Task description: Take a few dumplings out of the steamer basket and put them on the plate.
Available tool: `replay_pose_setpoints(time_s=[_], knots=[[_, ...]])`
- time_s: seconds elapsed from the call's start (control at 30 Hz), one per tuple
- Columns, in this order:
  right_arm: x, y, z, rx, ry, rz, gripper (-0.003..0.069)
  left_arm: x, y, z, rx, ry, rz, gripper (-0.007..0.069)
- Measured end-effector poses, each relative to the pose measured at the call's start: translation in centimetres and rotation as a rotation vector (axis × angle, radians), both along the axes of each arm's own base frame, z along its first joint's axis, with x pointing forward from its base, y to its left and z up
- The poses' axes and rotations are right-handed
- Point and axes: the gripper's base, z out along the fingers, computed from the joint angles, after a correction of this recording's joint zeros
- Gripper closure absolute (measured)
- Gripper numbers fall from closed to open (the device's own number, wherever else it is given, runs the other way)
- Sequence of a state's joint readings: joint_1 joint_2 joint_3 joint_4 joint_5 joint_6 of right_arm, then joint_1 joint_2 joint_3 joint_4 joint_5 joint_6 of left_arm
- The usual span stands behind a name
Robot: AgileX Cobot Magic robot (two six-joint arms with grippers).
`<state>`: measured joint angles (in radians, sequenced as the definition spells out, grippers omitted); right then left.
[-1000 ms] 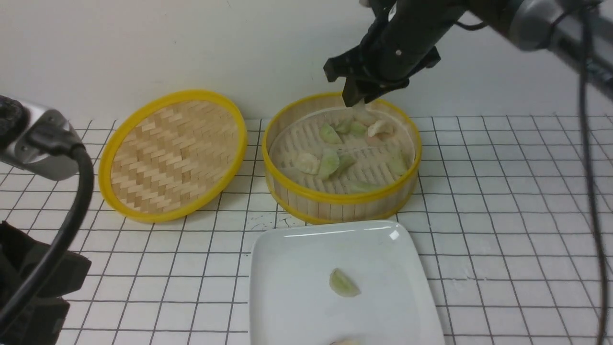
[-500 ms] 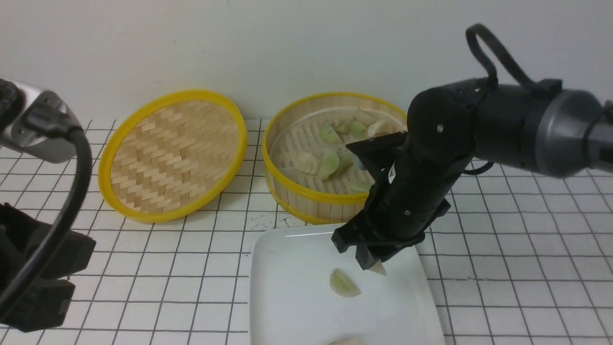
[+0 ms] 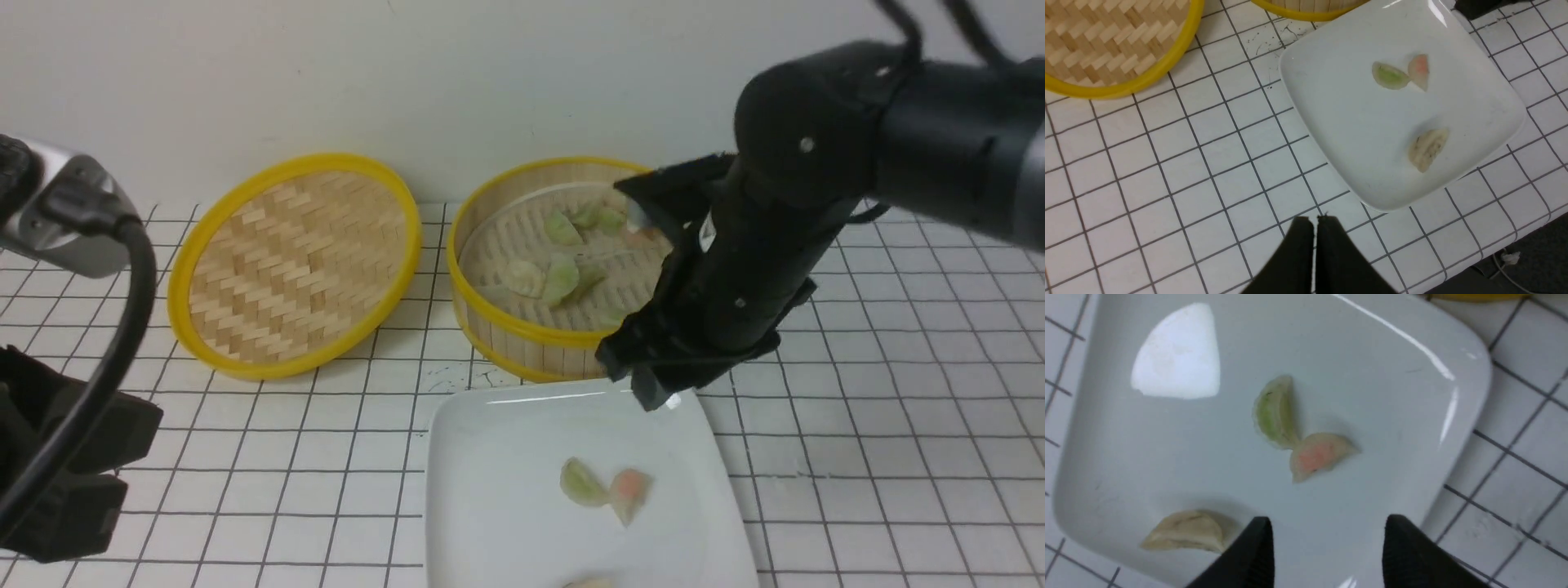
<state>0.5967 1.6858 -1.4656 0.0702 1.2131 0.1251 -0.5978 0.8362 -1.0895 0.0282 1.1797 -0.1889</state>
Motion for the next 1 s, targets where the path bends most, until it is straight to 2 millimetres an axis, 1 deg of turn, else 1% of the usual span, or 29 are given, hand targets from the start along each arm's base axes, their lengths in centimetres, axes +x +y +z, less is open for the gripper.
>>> replay_pose_setpoints(time_s=[0.03,0.07,0.1,0.13,0.17,0.23,0.3,0.33,0.37,0.4,0.43,0.47,0.5,0.6,0.63,0.67,0.73,0.8,0.87,1.0], knots=[[-0.6,-0.5,1.5,0.017,-0.032,-0.016,0.0404,0.1,-0.1,0.1,-0.008,-0.013,0.0,0.0631],[-1.7,-1.5,3.7,0.043,-0.088,-0.035,0.0454,0.2,-0.1,0.2,-0.021,-0.031,-0.001,0.0631],[-2.8,-2.4,5.6,0.071,-0.139,-0.057,0.0487,0.3,-0.2,0.4,-0.032,-0.048,-0.002,0.0631],[-3.6,-3.0,6.7,0.087,-0.171,-0.076,0.0526,0.4,-0.3,0.4,-0.038,-0.057,-0.002,0.0631],[-5.1,-4.2,8.4,0.115,-0.221,-0.1,0.0562,0.5,-0.3,0.6,-0.05,-0.074,-0.002,0.0631],[-8.4,-6.7,11.1,0.186,-0.333,-0.14,0.0618,0.6,-0.5,0.8,-0.069,-0.103,-0.003,0.0631],[-11.5,-9.2,12.7,0.262,-0.453,-0.172,0.0652,0.8,-0.6,1.0,-0.085,-0.128,-0.005,0.0631],[-13.6,-10.8,13.3,0.31,-0.545,-0.183,0.0664,0.9,-0.6,1.1,-0.093,-0.144,-0.007,0.0631],[-15.4,-12.2,13.5,0.355,-0.621,-0.188,0.0669,0.9,-0.7,1.2,-0.1,-0.157,-0.007,0.0631],[-16.1,-12.7,13.5,0.375,-0.651,-0.187,0.0669,1.0,-0.7,1.3,-0.103,-0.161,-0.007,0.0631],[-18.8,-14.7,13.0,0.447,-0.782,-0.184,0.0671,1.0,-0.7,1.4,-0.112,-0.175,-0.008,0.0631],[-20.2,-15.7,12.6,0.486,-0.852,-0.18,0.0671,1.1,-0.8,1.5,-0.117,-0.182,-0.008,0.0631],[-22.0,-16.9,12.1,0.533,-0.942,-0.174,0.0672,1.1,-0.8,1.5,-0.12,-0.186,-0.009,0.0631],[-25.7,-19.3,8.9,0.664,-1.167,-0.144,0.0672,1.1,-0.8,1.5,-0.123,-0.185,-0.01,0.0631],[-26.6,-19.8,8.0,0.699,-1.216,-0.141,0.0672,1.1,-0.8,1.5,-0.124,-0.186,-0.009,0.0631],[-27.5,-20.5,6.5,0.741,-1.271,-0.144,0.0672,1.1,-0.8,1.5,-0.127,-0.188,-0.008,0.0631],[-28.1,-21.0,4.4,0.762,-1.316,-0.152,0.0672,1.1,-0.8,1.6,-0.133,-0.193,-0.006,0.0631],[-27.7,-20.9,3.1,0.744,-1.31,-0.17,0.0672,1.3,-0.9,1.7,-0.144,-0.209,-0.006,0.0631],[-27.4,-20.8,2.7,0.741,-1.302,-0.186,0.0672,1.3,-1.1,1.8,-0.157,-0.21,-0.008,0.0631],[-27.4,-20.8,2.8,0.775,-1.318,-0.193,0.0672,1.1,-1.2,1.8,-0.185,-0.196,-0.012,0.0631]])
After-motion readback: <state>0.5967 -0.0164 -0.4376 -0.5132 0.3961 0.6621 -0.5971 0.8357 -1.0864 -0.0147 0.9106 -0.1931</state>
